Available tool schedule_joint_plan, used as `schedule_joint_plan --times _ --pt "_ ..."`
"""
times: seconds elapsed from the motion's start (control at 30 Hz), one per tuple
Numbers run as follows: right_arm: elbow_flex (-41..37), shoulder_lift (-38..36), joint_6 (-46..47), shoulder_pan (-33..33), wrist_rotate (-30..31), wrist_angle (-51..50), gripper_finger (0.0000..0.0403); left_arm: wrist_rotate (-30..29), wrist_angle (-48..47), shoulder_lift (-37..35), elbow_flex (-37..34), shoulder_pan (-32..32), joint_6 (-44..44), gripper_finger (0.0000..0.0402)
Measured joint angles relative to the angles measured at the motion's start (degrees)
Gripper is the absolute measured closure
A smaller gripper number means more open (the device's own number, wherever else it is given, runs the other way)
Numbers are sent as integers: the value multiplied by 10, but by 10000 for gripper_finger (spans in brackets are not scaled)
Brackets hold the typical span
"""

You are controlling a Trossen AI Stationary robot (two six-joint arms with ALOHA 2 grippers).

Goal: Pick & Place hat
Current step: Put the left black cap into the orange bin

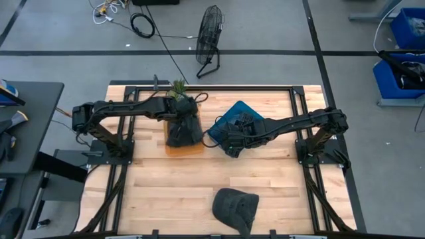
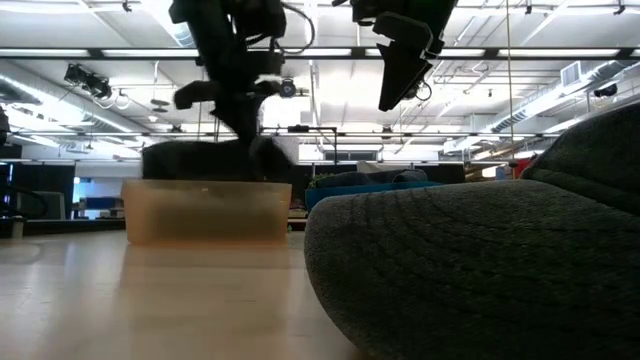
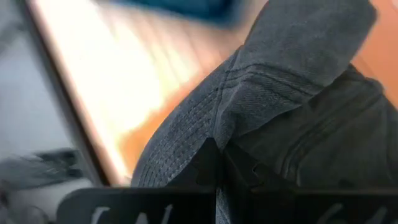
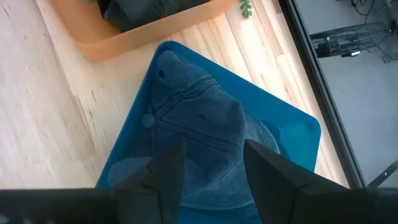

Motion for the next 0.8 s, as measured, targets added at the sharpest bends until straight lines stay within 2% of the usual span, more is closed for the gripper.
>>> schedule_joint_plan --times 0.07,0.2,0.57,0.73,0.8 --pt "0 0 3 0 0 -1 234 0 -27 5 0 0 -19 394" --pt "0 0 15 0 -1 -4 234 0 -24 14 -9 0 -38 394" --pt "0 0 15 0 -2 -6 234 -2 7 17 -86 -1 -42 387" --pt "0 0 12 0 0 1 234 -72 -5 17 -63 -20 1 386" --pt "0 0 11 0 0 3 234 -79 -4 18 -41 -29 20 385"
